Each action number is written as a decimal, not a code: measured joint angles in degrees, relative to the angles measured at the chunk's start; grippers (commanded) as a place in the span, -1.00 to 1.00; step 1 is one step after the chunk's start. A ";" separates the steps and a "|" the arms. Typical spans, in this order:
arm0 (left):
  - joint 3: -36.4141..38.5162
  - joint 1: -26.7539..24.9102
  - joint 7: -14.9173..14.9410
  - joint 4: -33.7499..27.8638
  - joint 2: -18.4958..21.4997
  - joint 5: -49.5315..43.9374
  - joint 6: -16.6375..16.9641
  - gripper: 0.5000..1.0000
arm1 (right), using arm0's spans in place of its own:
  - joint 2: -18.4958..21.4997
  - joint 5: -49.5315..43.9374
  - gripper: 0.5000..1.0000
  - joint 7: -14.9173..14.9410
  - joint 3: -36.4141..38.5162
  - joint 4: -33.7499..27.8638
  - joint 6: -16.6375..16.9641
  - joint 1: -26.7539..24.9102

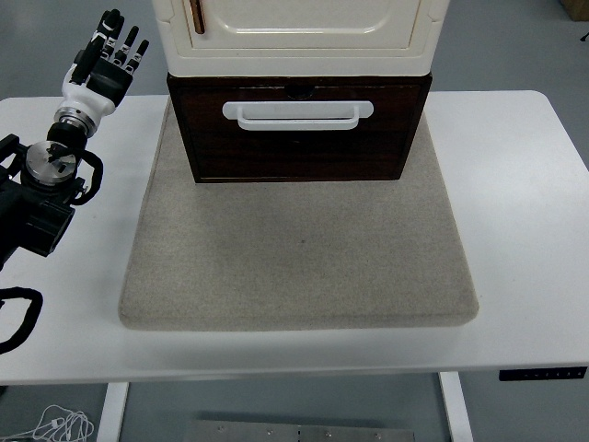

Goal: Open the drawer under the combination cabinet

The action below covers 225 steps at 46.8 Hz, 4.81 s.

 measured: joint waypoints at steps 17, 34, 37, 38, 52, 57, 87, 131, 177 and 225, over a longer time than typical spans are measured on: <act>0.02 0.09 0.13 0.04 0.08 0.08 -0.14 1.00 | 0.00 0.00 0.70 0.00 0.00 0.00 -0.01 -0.02; 0.14 -0.07 0.70 0.12 0.93 0.20 -0.70 1.00 | 0.00 0.00 0.71 0.00 0.00 0.02 -0.02 0.02; 0.45 -0.11 0.70 0.69 0.99 1.19 -0.77 1.00 | 0.00 0.00 0.71 0.00 0.00 0.02 -0.01 -0.01; 0.51 -0.25 0.69 0.80 1.01 1.66 -0.77 1.00 | 0.00 0.00 0.71 -0.01 0.00 0.01 0.00 -0.01; 0.56 -3.08 0.46 0.79 3.65 4.04 -0.07 1.00 | 0.00 0.00 0.71 0.00 0.00 0.00 -0.01 -0.01; 0.59 -6.12 0.26 0.63 6.24 4.20 -0.07 1.00 | 0.00 0.00 0.70 0.00 0.00 0.00 -0.01 -0.03; 0.55 -26.32 0.35 -14.31 23.03 14.40 3.05 1.00 | 0.00 0.00 0.70 0.00 0.00 0.00 0.01 -0.02; 26.99 -47.55 4.43 -67.06 38.11 31.50 6.70 1.00 | 0.00 0.00 0.71 0.01 0.00 0.00 -0.01 -0.01; 65.58 -65.65 29.08 -80.45 32.36 45.14 4.09 1.00 | 0.00 0.00 0.71 0.00 0.00 0.00 -0.01 -0.01; 67.96 -59.04 31.90 -67.96 16.66 44.31 14.54 1.00 | 0.00 0.00 0.71 0.00 0.00 0.00 0.01 0.03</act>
